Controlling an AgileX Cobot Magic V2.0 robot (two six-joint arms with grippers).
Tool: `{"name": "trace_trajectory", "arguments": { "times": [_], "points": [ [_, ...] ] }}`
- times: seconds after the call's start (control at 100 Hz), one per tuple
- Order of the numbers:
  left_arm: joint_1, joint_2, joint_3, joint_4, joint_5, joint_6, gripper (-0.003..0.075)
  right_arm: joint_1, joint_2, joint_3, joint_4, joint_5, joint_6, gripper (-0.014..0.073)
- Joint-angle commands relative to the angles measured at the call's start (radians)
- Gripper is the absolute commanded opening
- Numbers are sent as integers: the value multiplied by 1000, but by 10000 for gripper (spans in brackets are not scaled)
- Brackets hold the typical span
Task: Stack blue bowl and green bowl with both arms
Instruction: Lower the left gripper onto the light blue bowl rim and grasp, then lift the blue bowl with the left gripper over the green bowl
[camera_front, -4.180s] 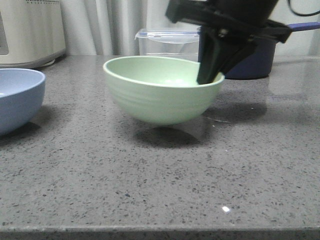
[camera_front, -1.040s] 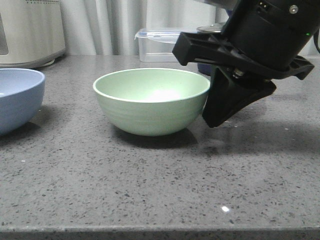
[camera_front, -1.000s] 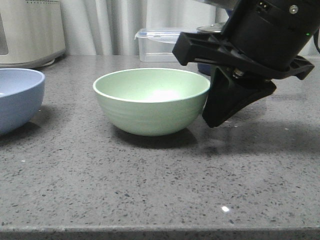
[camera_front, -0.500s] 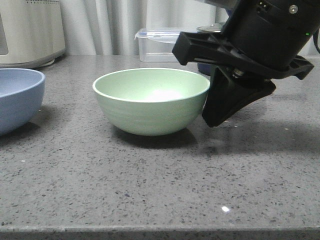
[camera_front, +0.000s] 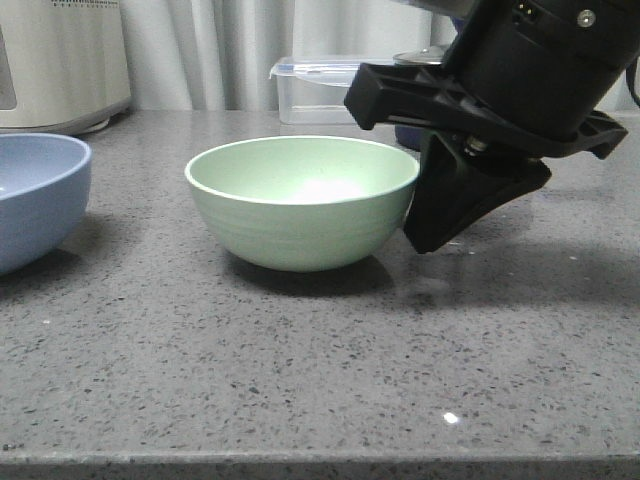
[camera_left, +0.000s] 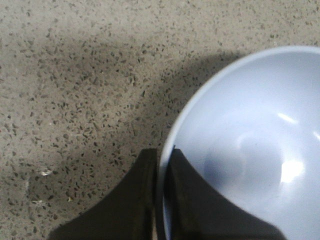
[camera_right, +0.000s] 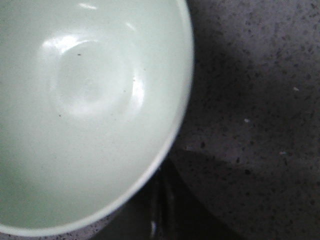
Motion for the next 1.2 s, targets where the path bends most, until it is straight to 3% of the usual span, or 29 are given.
{"name": "trace_trajectory", "arguments": {
  "times": [0.0,0.25,0.57,0.73,1.19],
  "points": [
    [0,-17,-39,-26,-21,0,-20,0,-30,-23,12,-41,-12,-69],
    [-34,-17,-179,-31,101,3,-20,0,-30,-23,12,-40,-12,-69],
    [-268,100,-440,-33,161,-27,-20,0,-30,-23,12,-36,-12,-69],
    [-336,198,-547,-33,210,-44,-20,0,-30,-23,12,-36,-12,-69],
    [-480,351,-664,-33,234,-45,-20,0,-30,-23,12,-37,-12,-69]
  ]
}}
